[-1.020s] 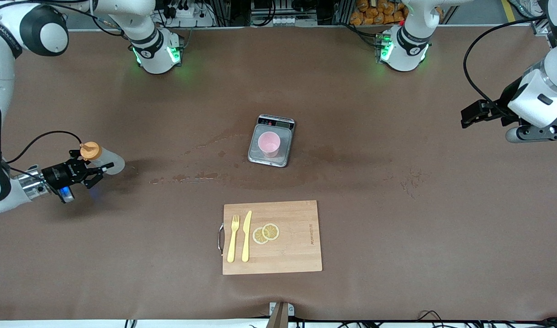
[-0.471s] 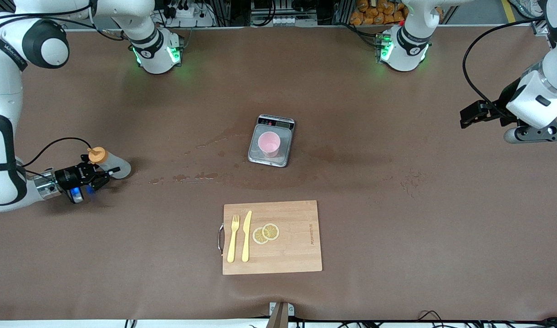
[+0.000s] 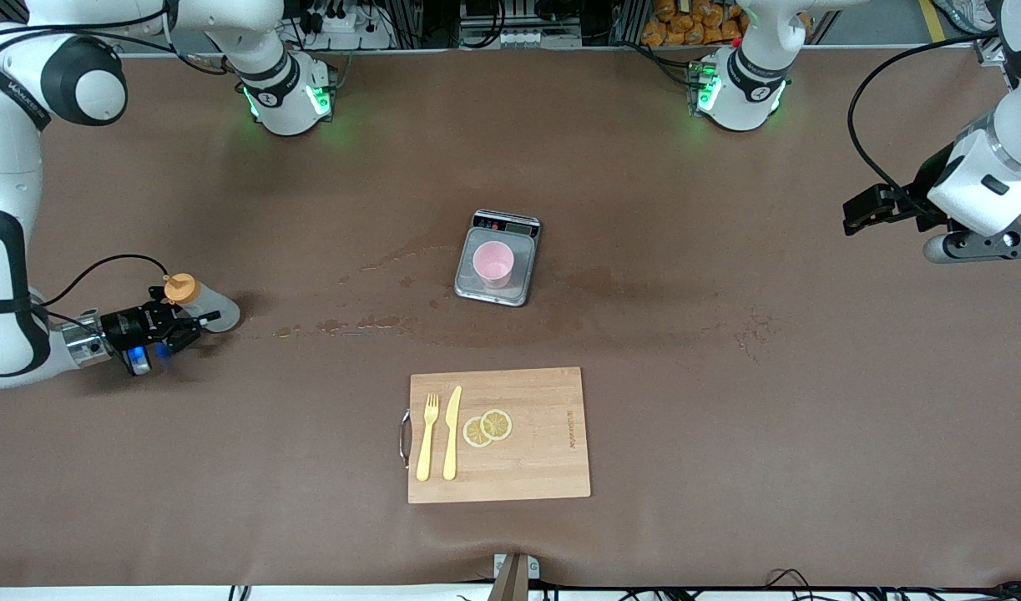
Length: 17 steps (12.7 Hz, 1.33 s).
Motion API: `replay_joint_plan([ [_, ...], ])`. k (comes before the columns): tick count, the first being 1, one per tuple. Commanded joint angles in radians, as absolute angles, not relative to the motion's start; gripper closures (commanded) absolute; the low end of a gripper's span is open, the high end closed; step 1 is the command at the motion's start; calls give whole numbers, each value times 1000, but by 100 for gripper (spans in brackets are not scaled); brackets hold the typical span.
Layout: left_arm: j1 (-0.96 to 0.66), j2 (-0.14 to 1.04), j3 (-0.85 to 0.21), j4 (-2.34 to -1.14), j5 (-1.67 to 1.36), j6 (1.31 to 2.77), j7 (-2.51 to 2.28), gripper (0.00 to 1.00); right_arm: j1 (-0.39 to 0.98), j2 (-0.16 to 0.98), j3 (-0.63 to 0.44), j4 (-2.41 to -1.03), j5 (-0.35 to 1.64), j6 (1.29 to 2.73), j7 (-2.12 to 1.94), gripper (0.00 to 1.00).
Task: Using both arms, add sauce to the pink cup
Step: 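Lower the sauce bottle upright onto the table with the right gripper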
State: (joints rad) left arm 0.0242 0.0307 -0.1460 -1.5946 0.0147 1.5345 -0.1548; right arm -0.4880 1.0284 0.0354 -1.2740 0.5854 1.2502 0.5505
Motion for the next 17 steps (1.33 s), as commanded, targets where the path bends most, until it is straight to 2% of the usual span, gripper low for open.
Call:
replay_joint_plan([
  [1, 25, 20, -143, -1605, 6, 1543, -137, 0, -499, 1034, 49, -1267, 597, 1243, 548, 51],
  [2, 25, 21, -144, -1605, 6, 1543, -137, 0, -496, 1037, 49, -1267, 595, 1246, 548, 41],
  [3, 25, 20, -144, -1606, 6, 1543, -137, 0, -494, 1037, 49, -1267, 594, 1249, 548, 40],
  [5, 25, 20, -143, -1606, 6, 1543, -137, 0, -492, 1037, 49, -1267, 592, 1249, 549, 23],
  [6, 25, 20, -144, -1606, 6, 1543, -137, 0, -491, 1035, 49, -1267, 592, 1249, 552, 19],
  [8, 25, 20, -143, -1606, 6, 1543, -137, 0, -491, 1034, 49, -1264, 592, 1247, 560, 0],
  [13, 25, 20, -144, -1606, 6, 1543, -137, 0, -500, 1006, 46, -1207, 562, 1224, 554, 0],
  [17, 28, 20, -144, -1606, 6, 1543, -137, 0, -506, 997, 41, -1109, 543, 1163, 551, 0],
])
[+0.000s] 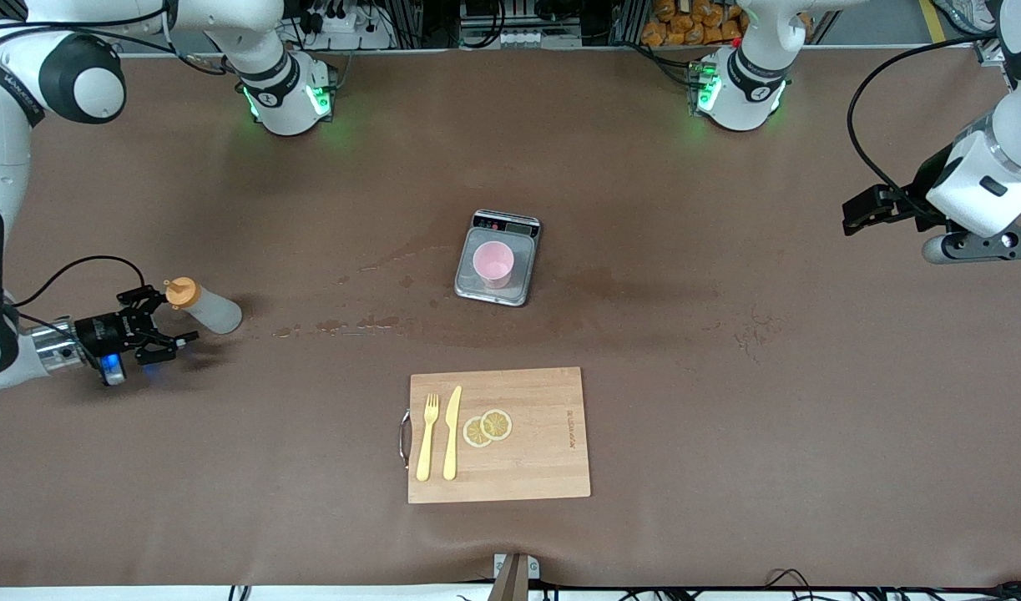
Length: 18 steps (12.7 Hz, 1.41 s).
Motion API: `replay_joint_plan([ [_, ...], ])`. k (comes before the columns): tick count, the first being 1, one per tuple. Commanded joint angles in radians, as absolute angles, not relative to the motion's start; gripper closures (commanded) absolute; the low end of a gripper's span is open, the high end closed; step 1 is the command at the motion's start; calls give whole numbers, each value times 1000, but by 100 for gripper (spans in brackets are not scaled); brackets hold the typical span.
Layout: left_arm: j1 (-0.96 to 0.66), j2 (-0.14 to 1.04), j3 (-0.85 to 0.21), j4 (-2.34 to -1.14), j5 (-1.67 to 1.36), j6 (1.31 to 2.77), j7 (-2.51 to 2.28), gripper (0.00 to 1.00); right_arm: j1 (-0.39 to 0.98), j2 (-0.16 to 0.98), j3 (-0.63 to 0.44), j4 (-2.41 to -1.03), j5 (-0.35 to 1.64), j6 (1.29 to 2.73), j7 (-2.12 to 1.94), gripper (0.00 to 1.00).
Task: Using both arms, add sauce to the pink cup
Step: 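Lower the sauce bottle upright onto the table with the right gripper, then open the right gripper and withdraw it from the bottle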
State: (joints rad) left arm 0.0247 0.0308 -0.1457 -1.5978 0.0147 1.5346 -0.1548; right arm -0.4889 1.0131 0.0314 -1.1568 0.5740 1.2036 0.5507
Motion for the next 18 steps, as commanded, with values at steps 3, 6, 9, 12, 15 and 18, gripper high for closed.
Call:
replay_joint_plan([
  [3, 28, 21, -144, -1606, 6, 1548, -138, 0, -497, 957, 49, -1063, 486, 1149, 546, 0],
  [6, 28, 20, -144, -1606, 6, 1552, -137, 0, -445, 882, 52, -1043, 408, 1149, 511, 0],
  [9, 28, 11, -143, -1598, 6, 1554, -137, 0, -422, 821, 57, -1043, 382, 1147, 425, 0],
  [12, 28, 6, -143, -1598, 6, 1557, -137, 0, -339, 740, 66, -1043, 287, 1146, 410, 0],
  [15, 26, 3, -144, -1595, 6, 1557, -137, 0, -256, 649, 66, -1045, 265, 1131, 419, 0],
  [18, 28, -5, -144, -1595, 6, 1557, -138, 0, -157, 577, 63, -1043, 244, 1143, 414, 0],
])
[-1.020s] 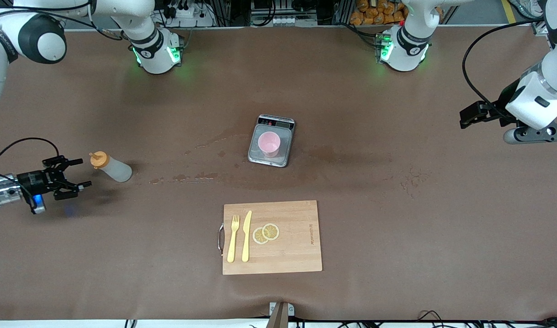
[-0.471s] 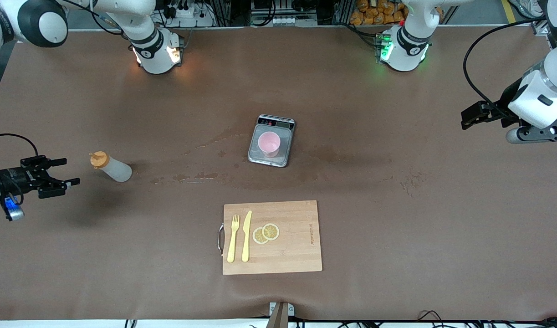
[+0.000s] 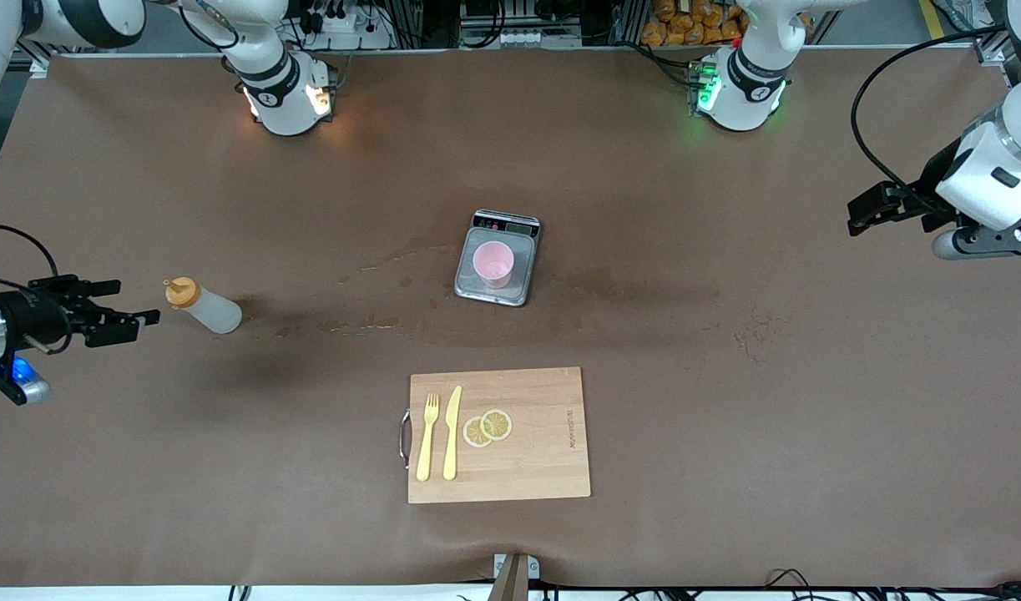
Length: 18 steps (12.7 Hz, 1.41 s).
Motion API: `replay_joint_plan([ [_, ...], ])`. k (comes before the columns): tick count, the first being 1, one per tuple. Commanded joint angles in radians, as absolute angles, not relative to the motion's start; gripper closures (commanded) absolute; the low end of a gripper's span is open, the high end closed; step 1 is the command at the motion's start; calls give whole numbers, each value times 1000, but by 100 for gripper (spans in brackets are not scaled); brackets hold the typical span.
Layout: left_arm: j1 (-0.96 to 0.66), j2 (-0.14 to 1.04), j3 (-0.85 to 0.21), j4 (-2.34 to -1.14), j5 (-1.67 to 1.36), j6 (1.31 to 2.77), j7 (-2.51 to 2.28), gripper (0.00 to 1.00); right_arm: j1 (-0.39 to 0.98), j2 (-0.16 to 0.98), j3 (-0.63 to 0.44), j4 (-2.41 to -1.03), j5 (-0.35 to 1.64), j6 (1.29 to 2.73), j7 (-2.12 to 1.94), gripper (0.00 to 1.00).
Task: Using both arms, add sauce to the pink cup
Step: 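Open the right gripper and withdraw it from the bottle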
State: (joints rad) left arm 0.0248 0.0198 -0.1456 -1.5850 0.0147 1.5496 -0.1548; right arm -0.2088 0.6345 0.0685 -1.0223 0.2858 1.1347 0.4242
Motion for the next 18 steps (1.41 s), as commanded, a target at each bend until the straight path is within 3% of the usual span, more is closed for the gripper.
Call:
replay_joint_plan([
  [1, 28, -6, -143, -1595, 6, 1557, -138, 0, -123, 557, 64, -1043, 220, 1184, 414, 0],
  [6, 29, -6, -143, -1597, 6, 1557, -138, 0, -45, 427, 67, -1122, 114, 1333, 280, 0],
  [8, 29, -6, -144, -1598, 6, 1557, -138, 0, -51, 306, 66, -1323, 112, 1450, 218, 0],
  [10, 29, -5, -143, -1598, 6, 1557, -137, 0, -43, 114, 66, -1640, 100, 1691, 172, 0],
  [11, 29, -5, -143, -1598, 6, 1557, -137, 0, -41, 77, 66, -1710, 98, 1742, 169, 0],
  [18, 28, -5, -144, -1598, 6, 1557, -137, 0, -89, 86, 55, -1594, 22, 1760, -44, 0],
])
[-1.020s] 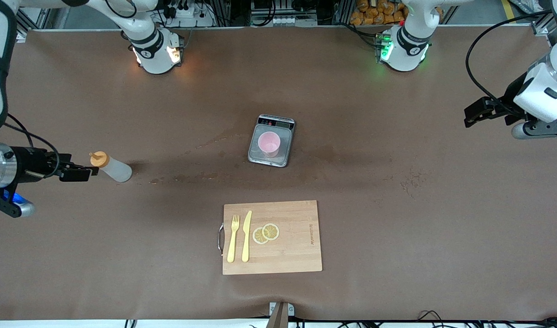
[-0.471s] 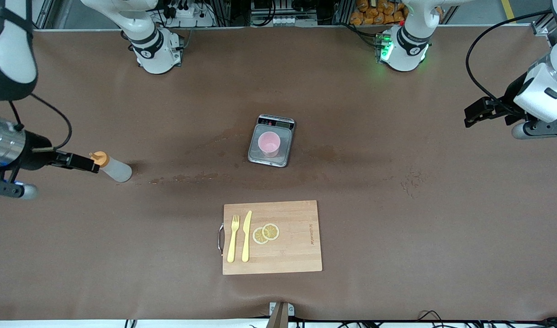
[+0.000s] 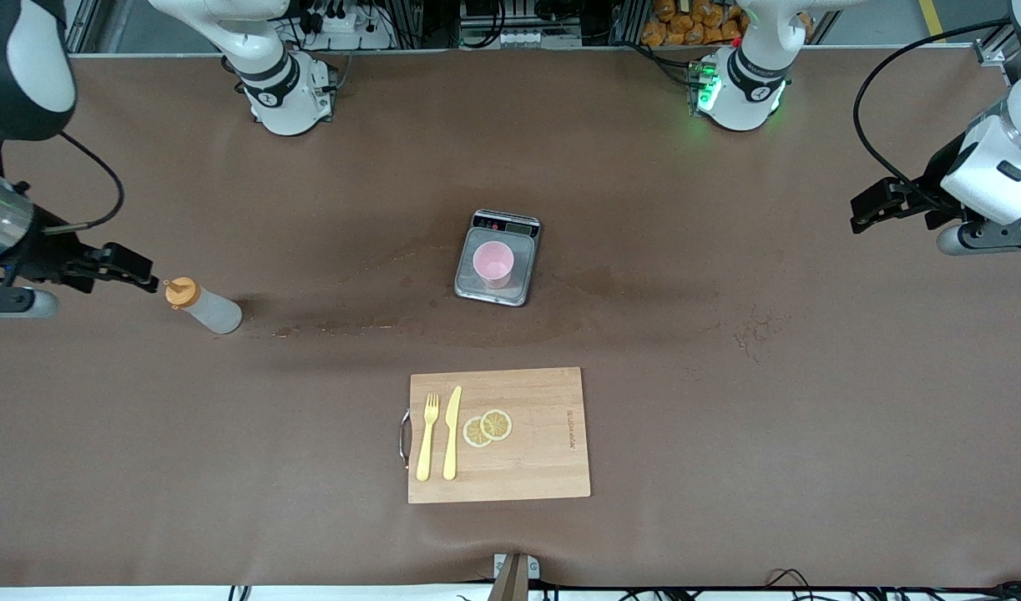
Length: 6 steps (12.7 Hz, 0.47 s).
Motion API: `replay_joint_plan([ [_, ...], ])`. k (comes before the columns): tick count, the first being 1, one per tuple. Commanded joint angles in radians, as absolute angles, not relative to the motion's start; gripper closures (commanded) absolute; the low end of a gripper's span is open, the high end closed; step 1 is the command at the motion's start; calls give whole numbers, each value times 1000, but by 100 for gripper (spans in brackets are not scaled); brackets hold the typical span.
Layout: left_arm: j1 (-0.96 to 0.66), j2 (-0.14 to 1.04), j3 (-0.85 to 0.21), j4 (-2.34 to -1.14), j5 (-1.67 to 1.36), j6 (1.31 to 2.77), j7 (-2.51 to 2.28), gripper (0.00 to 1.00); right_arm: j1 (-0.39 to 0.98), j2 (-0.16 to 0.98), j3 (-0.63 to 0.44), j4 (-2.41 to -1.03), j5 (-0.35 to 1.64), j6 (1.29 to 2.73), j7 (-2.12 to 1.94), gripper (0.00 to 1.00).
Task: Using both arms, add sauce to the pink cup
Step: 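Open the right gripper and withdraw it from the bottle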
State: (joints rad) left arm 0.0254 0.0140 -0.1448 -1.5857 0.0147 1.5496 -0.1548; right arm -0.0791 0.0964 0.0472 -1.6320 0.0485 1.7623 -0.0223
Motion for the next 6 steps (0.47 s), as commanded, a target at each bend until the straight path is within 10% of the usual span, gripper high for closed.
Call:
replay_joint_plan([
  [1, 29, -3, -143, -1597, 6, 1557, -133, 0, -81, 87, 61, -1545, 9, 1753, -46, 0],
  [6, 32, -2, -141, -1594, 5, 1557, -133, 0, -44, 84, 64, -1490, 15, 1693, -45, 0],
])
